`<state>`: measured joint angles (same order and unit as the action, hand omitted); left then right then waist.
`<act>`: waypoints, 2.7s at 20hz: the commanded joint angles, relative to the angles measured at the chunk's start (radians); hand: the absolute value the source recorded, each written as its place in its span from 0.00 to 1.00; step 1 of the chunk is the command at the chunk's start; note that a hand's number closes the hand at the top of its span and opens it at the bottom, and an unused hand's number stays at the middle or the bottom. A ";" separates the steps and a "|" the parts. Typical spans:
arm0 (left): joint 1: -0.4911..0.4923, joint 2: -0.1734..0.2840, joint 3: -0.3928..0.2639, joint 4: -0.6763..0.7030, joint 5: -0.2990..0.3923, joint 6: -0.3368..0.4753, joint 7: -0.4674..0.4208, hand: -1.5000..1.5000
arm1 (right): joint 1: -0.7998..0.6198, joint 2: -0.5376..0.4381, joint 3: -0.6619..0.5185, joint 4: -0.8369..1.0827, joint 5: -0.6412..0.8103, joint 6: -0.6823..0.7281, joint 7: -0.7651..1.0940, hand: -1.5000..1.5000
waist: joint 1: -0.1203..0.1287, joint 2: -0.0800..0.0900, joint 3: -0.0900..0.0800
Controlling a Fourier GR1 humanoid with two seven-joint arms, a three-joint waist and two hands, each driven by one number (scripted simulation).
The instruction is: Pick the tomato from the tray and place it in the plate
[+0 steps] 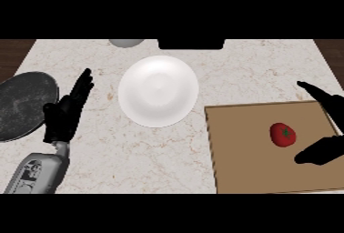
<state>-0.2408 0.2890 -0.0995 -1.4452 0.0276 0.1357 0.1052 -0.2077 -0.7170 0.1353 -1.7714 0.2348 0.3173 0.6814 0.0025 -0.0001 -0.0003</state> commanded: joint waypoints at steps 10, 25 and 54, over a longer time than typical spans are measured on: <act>-0.015 -0.057 0.013 0.000 -0.061 -0.023 0.023 0.50 | -0.035 0.150 0.034 0.322 0.226 0.031 -0.165 0.00 | 0.004 0.001 0.001; -0.018 -0.089 0.093 0.030 -0.121 -0.064 0.001 0.50 | -0.037 0.258 -0.029 0.432 0.404 0.095 -0.249 0.00 | -0.002 0.000 0.000; 0.012 -0.124 0.133 0.059 -0.138 -0.094 -0.039 0.50 | -0.093 0.447 -0.002 0.206 0.715 -0.429 -0.420 1.00 | -0.007 -0.004 0.000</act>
<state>-0.2579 0.1817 0.0405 -1.3855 -0.0998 0.0265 0.0768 -0.2993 -0.3027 0.1103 -1.4610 0.9282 -0.0476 0.2736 -0.0036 -0.0021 0.0001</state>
